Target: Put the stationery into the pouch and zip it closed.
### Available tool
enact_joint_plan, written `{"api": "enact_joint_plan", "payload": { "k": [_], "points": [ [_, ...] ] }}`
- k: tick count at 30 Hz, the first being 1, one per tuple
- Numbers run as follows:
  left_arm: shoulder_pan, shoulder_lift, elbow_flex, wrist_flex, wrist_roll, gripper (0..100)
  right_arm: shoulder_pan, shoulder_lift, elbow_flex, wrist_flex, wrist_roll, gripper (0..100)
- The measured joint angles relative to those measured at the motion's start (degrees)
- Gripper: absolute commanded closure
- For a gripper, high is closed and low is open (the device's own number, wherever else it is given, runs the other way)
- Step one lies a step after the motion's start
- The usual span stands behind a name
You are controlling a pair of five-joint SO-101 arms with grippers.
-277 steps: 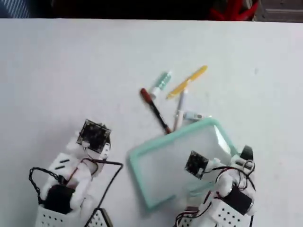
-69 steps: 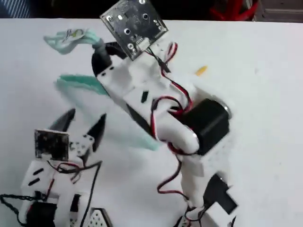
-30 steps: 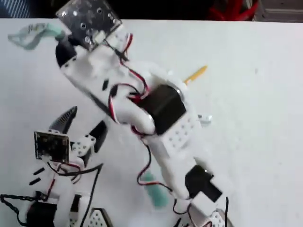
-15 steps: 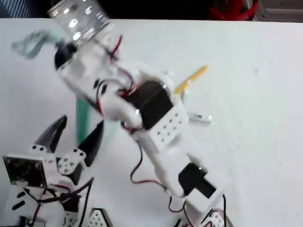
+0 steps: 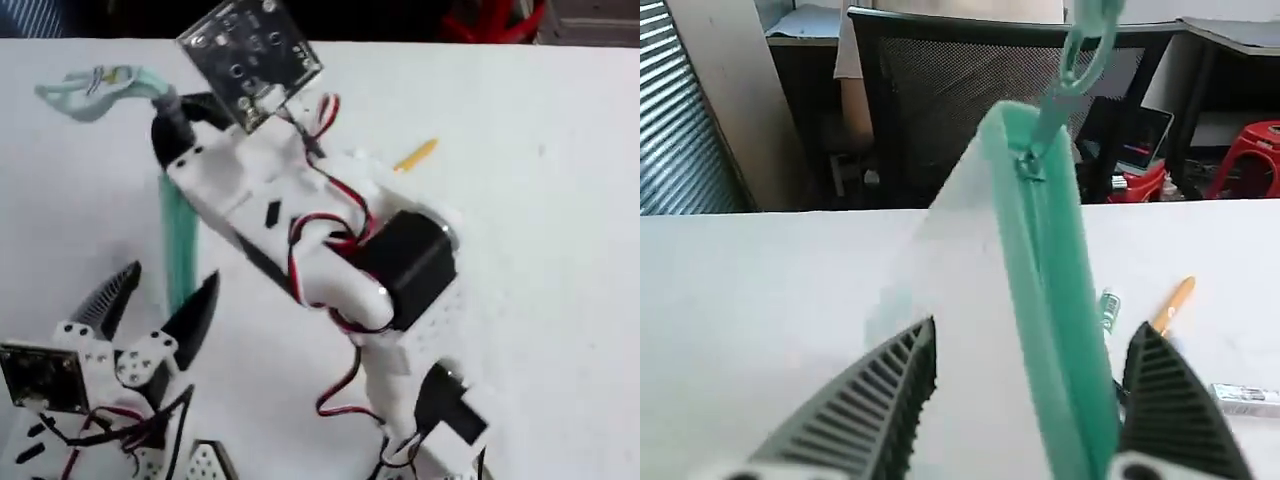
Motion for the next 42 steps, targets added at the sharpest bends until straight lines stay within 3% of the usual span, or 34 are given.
{"api": "enact_joint_plan", "payload": {
  "k": [12,16,20,27,42],
  "points": [
    [-0.97,0.0,-2.2,0.26,-2.02,70,9.41,0.0,0.0,2.2,0.0,98.0],
    [-3.78,0.0,-3.08,0.18,-2.46,70,9.49,-2.64,0.0,5.63,0.0,98.0],
    [-8.09,0.0,-0.09,-4.04,-5.45,70,5.27,-7.91,0.0,6.77,0.0,98.0],
    [-8.0,0.09,8.44,-16.88,-6.24,71,-8.44,-14.33,0.97,6.77,1.41,98.0],
    [-9.23,0.09,12.13,-23.82,-6.24,72,-12.66,-16.88,4.92,6.77,3.69,98.0]
  ]
}}
